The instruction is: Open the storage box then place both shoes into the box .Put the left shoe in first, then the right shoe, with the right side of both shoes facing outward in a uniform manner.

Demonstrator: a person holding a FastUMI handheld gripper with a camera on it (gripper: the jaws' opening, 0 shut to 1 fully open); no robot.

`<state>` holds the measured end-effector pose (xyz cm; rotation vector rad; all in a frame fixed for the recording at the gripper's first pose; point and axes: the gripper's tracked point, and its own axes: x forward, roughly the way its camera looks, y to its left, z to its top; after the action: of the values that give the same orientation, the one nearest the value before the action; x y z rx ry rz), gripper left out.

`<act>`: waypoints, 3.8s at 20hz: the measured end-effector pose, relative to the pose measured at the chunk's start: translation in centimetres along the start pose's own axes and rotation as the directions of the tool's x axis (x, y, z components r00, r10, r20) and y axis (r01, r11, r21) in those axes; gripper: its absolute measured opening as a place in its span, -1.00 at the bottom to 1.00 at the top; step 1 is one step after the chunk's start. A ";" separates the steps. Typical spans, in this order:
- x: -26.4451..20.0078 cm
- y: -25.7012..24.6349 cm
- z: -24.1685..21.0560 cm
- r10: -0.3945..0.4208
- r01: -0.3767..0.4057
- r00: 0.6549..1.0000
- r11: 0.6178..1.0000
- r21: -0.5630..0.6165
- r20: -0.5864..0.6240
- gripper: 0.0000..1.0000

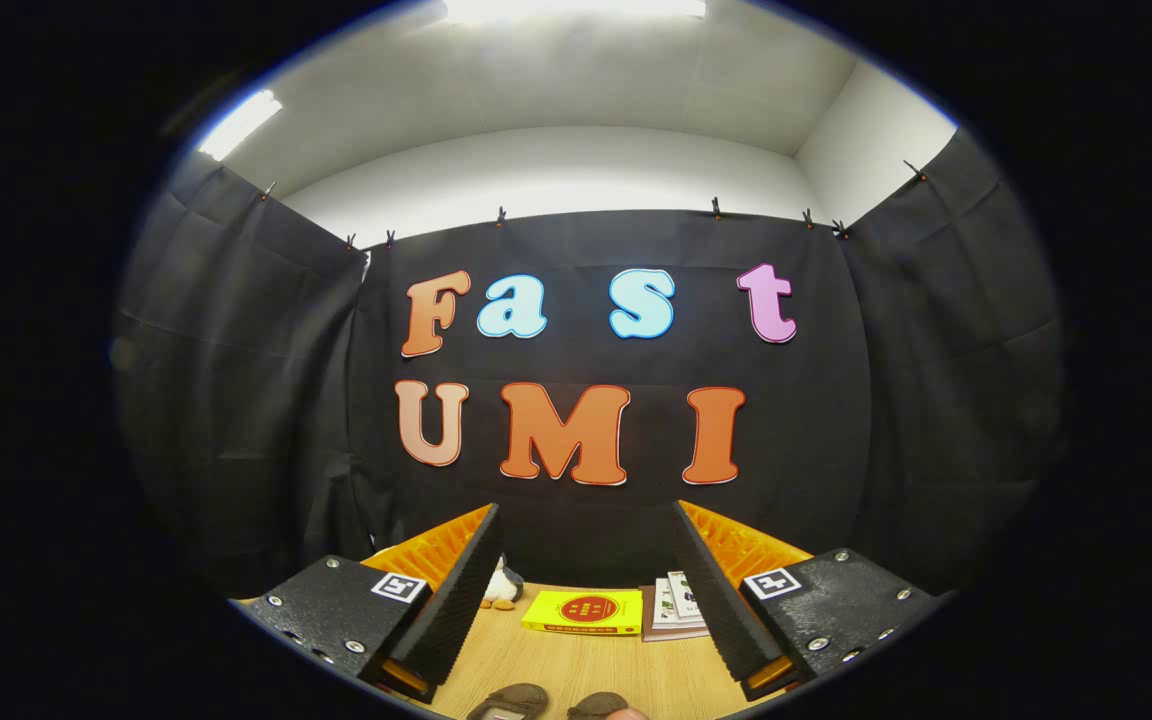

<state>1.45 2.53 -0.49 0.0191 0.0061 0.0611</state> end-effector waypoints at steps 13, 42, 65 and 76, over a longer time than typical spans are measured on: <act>1.8 6.9 -6.1 0.121 -0.115 0.985 0.992 0.053 -0.126 0.99; -6.3 27.8 -35.9 0.739 -0.192 0.279 0.669 0.718 -0.613 0.83; -7.3 29.2 -38.1 0.827 -0.012 0.196 0.540 0.842 -0.528 0.51; -8.4 30.5 -35.4 0.887 0.024 0.170 0.432 0.901 -0.430 0.59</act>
<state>-9.05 33.14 -35.28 0.9269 1.2870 0.8225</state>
